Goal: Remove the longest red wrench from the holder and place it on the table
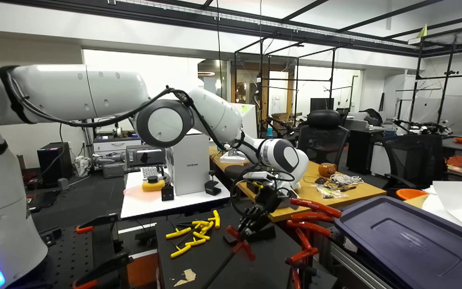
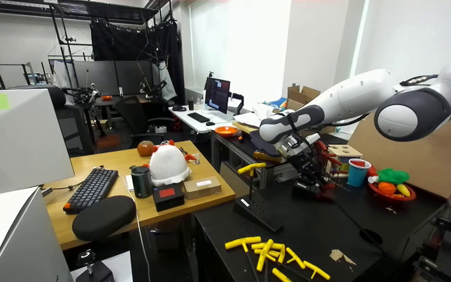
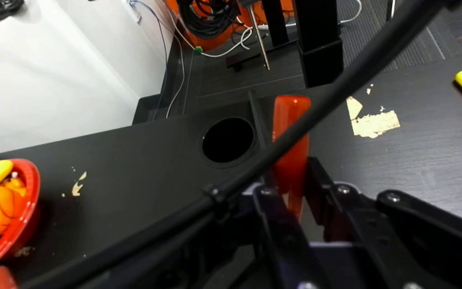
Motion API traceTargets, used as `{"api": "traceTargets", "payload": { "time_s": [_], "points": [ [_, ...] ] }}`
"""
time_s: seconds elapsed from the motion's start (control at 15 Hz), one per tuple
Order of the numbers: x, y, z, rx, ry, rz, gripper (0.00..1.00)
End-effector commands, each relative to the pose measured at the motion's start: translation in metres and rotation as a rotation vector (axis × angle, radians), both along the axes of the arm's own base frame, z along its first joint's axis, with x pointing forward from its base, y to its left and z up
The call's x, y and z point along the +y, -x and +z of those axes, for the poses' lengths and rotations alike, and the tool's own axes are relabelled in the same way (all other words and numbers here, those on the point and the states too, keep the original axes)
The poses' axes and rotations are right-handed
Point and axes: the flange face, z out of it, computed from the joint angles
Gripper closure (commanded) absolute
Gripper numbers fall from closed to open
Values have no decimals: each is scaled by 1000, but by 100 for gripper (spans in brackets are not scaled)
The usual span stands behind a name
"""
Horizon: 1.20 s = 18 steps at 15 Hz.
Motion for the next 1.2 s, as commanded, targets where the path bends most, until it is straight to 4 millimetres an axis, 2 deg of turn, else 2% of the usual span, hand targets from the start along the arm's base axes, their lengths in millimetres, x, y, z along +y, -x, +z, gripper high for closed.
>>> {"api": "traceTargets", "payload": {
  "time_s": [0.0, 0.6, 1.13],
  "points": [
    [-3, -9, -3, -72, -35, 22, 94],
    [-4, -12, -4, -101, -42, 20, 94],
    [1, -2, -6, -41, -127, -4, 94]
  ]
}}
